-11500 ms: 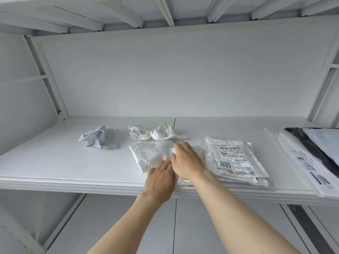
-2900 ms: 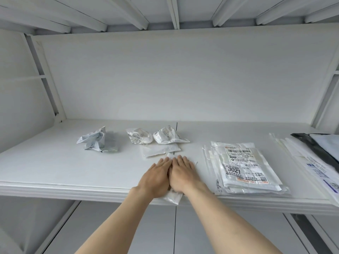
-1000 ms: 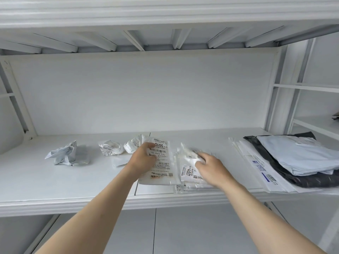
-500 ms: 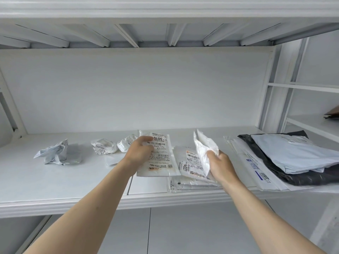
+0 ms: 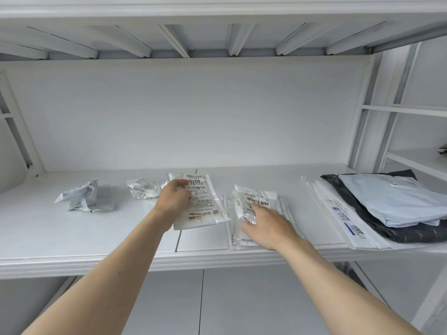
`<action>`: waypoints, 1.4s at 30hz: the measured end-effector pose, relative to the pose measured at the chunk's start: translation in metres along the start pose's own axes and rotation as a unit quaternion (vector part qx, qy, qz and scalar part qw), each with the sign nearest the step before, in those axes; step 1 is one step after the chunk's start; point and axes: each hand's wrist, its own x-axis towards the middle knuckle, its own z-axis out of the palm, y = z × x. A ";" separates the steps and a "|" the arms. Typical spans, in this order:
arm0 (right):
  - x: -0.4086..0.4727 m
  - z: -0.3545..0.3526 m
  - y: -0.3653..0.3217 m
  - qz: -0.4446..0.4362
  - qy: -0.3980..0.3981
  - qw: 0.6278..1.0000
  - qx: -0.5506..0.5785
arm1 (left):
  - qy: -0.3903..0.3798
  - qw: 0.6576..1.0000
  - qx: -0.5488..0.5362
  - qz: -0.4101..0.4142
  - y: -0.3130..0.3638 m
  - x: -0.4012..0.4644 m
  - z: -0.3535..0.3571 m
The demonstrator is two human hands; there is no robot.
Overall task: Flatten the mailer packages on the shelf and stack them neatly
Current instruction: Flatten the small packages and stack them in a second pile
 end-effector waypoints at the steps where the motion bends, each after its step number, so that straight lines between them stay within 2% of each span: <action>1: 0.000 -0.004 0.000 0.007 0.007 0.999 0.038 | -0.002 1.000 -0.003 -0.002 -0.001 0.000 -0.001; 5: 0.000 -0.015 0.006 0.037 0.059 0.972 0.222 | -0.011 1.000 -0.007 -0.004 -0.004 -0.002 0.000; 10: 0.001 -0.017 0.012 0.076 0.159 0.916 0.359 | -0.030 0.999 -0.017 -0.006 -0.003 -0.004 0.010; 15: 0.003 -0.018 0.018 0.122 0.178 0.877 0.429 | -0.073 0.997 -0.018 -0.009 0.002 -0.008 0.022; 18: 0.001 -0.022 0.020 0.127 0.172 0.870 0.445 | -0.106 0.994 -0.021 0.001 0.006 -0.013 0.035; 23: -0.002 -0.028 0.023 0.106 0.177 0.880 0.428 | -0.134 0.991 -0.011 0.005 0.006 -0.018 0.077; 27: -0.003 -0.035 0.024 0.048 0.215 0.912 0.346 | -0.142 0.984 0.101 0.019 0.000 -0.022 0.114; 30: -0.003 -0.035 0.023 0.008 0.212 0.951 0.225 | -0.121 0.970 0.200 0.060 -0.005 -0.029 0.133; 32: -0.003 -0.028 0.025 -0.019 0.176 0.977 0.122 | -0.115 0.966 0.221 0.070 -0.008 -0.033 0.137; 36: -0.006 -0.003 0.026 -0.018 0.027 0.999 -0.033 | -0.115 0.948 0.279 0.096 -0.020 -0.026 0.133; 39: -0.008 -0.001 0.028 -0.001 -0.021 0.999 -0.045 | -0.092 0.946 0.285 0.124 -0.031 -0.020 0.127; 42: -0.011 -0.012 0.033 0.018 -0.091 0.995 0.019 | -0.093 0.973 0.192 0.086 -0.033 -0.024 0.117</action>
